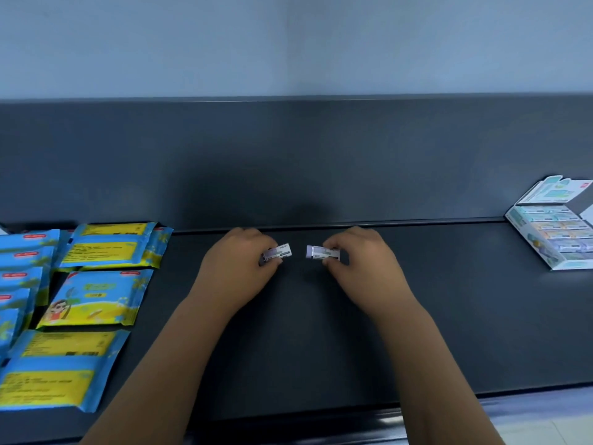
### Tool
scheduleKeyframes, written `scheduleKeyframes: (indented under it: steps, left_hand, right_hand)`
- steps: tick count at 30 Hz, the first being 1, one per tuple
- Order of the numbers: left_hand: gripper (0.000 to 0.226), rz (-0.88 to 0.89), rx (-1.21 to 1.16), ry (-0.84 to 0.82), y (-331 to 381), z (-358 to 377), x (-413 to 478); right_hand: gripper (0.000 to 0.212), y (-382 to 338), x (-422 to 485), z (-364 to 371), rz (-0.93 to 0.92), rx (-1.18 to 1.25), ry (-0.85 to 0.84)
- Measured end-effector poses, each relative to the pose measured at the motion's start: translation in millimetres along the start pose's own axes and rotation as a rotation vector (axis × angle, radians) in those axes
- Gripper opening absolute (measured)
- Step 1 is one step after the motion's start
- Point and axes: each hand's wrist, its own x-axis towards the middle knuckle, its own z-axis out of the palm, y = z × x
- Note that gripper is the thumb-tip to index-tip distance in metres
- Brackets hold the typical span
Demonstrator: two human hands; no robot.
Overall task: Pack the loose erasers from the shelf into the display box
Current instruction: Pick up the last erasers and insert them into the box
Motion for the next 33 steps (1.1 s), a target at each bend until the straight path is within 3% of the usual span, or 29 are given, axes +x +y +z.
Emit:
scheduleKeyframes:
  steps: [9, 15, 19, 33]
  left_hand:
    - [0.021, 0.102, -0.18, 0.047, 51, 12, 15]
    - [0.02, 0.115, -0.284, 0.066, 113, 42, 24]
    - [0.023, 0.182, -0.21, 0.104, 166, 69, 25]
    - [0.024, 0.044, -0.184, 0.129, 311, 133, 35]
  right_hand:
    - [0.021, 36, -4, -29, -0.082, 0.148, 0.048]
    - [0.024, 100, -20, -71, -0.104, 0.163, 0.138]
    - [0.025, 153, -36, -102, -0.097, 0.087, 0.163]
    - [0.021, 278, -88, -183, -0.017, 0.161, 0.077]
